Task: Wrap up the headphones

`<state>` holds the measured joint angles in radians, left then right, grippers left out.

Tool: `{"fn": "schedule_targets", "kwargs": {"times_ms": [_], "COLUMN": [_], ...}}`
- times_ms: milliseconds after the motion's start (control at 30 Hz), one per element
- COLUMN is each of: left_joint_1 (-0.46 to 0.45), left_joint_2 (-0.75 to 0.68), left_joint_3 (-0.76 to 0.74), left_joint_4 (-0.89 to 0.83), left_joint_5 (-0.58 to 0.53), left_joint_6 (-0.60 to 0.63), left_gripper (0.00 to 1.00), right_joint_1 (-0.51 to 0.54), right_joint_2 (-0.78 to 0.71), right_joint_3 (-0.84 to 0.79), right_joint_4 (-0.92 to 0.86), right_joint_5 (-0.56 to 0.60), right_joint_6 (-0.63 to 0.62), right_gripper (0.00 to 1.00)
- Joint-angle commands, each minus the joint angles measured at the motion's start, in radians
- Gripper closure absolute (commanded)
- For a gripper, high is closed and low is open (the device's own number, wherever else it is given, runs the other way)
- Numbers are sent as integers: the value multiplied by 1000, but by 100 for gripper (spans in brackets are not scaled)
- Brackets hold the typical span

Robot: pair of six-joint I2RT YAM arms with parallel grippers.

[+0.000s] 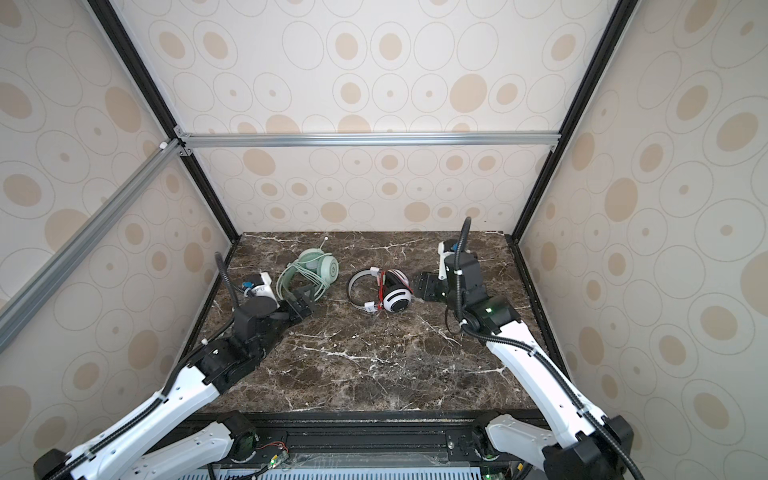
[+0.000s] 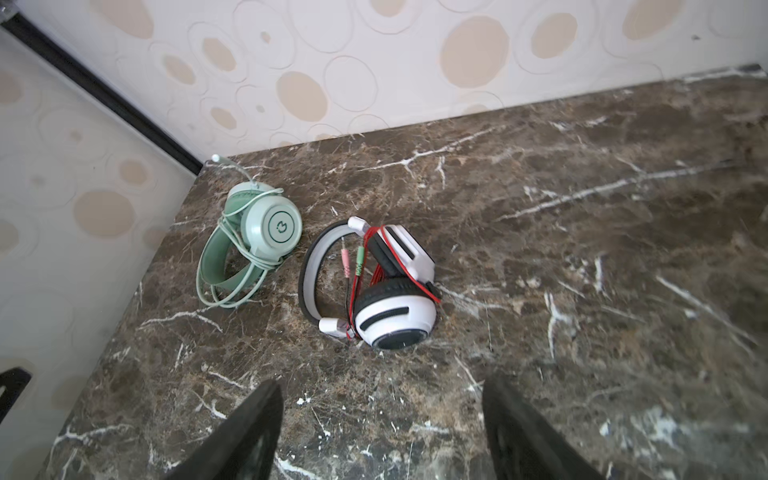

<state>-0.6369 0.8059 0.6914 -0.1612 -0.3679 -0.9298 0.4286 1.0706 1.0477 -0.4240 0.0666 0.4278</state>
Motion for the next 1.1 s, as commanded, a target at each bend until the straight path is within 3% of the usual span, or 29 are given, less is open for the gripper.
{"fn": "schedule_targets", "kwargs": {"times_ms": [0,67,167,300,433,600,700,867,1000,1067], "left_joint_1": [-4,-4,-4,-1,0,2,10,15,19,20], "left_joint_2": [-95,-144,-139,-33,75,94,58,-13,-14,-11], "left_joint_3": [-135,-221,-274,-239,-190,-249,-326,-387,-399,-408], "left_joint_4": [104,171,306,224,229,406,566,659,684,699], "left_joint_5": [-109,-146,-113,-273,-344,-444,-481,-451,-479,-477], "left_joint_6": [-76,-76,52,-23,83,249,373,435,485,500], "left_gripper": [2,2,2,2,2,2,2,7,7,2], "right_joint_1": [-7,-7,-8,-7,-7,-7,-7,-10,-18,-26], "right_joint_2": [-86,-137,-215,-349,-477,-535,-476,-248,-31,62], "right_joint_3": [-103,-171,-292,-503,-677,-839,-904,-910,-934,-922], "right_joint_4": [-32,-18,40,260,447,676,840,997,1243,1318], "right_joint_5": [124,185,290,343,366,386,391,423,340,308], "right_joint_6": [-24,-50,-103,-265,-413,-536,-550,-558,-631,-648], "right_gripper": [7,5,0,0,0,0,0,0,0,0]}}
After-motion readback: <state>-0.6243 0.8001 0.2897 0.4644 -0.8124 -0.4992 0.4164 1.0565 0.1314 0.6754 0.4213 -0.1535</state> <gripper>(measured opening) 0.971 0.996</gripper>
